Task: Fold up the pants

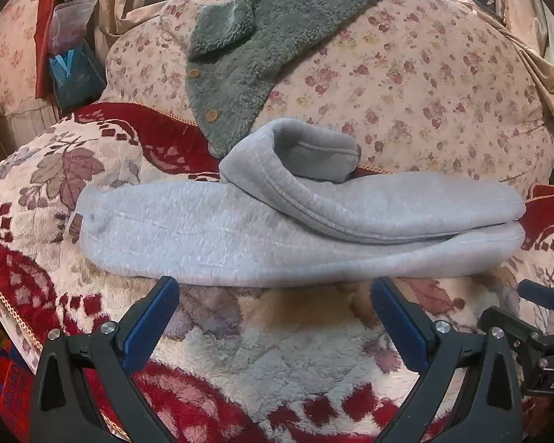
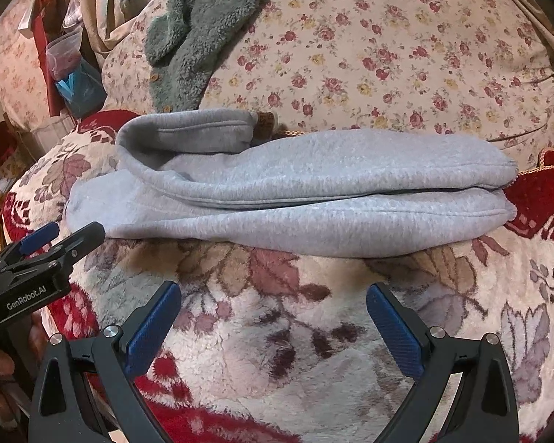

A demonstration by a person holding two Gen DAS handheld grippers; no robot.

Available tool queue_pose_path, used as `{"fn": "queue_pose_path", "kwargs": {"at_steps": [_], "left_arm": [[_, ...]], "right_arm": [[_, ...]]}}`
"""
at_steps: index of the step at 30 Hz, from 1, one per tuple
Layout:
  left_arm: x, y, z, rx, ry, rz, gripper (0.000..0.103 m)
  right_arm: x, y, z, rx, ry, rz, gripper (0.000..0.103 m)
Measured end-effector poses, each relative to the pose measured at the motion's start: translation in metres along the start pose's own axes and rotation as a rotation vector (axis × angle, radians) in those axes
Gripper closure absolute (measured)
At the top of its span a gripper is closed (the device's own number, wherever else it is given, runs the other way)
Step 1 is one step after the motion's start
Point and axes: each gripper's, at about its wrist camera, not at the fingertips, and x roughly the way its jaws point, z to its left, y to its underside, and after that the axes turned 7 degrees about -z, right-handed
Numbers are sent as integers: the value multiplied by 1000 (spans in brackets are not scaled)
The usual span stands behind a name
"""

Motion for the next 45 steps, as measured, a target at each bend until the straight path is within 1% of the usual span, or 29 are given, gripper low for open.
{"fn": "queue_pose_path", "kwargs": {"at_steps": [6,12,15,18,20,22,26,30,32,35,40,42,44,45], "left_arm": [[2,1,4,-9,-4,4,0],[8,2,10,-15,-10,18,0],[11,0,19,-30,-19,28,0],[16,-2,34,-43,-42,45,0],[21,-3,46,-60,-65,56,0],[25,-3,59,-87,-84,69,0],[36,0,76,-131,-112,96,0],[50,7,84,-186,-106,149,0],[58,8,85,-203,-106,168,0],[67,9,87,-223,-110,184,0],[77,9,91,-258,-111,191,0],[81,8,93,-269,-114,190,0],[84,7,92,-267,-121,186,0],[87,7,91,-263,-125,189,0]], "right_arm": [[3,1,3,0,-1,4,1],[7,-1,-4,8,8,9,1],[10,-3,-15,17,24,10,1],[12,-6,-36,44,34,16,1],[14,-8,-55,74,62,14,1],[16,-11,-76,107,88,14,1],[20,-13,-130,230,139,25,1],[23,-17,-173,340,166,19,0],[30,-19,-189,393,159,29,0],[45,-20,-211,489,125,60,0],[62,-14,-235,676,62,34,0],[65,-15,-239,705,52,13,1],[70,-18,-239,702,42,2,2],[72,-19,-241,700,35,-2,6]]}}
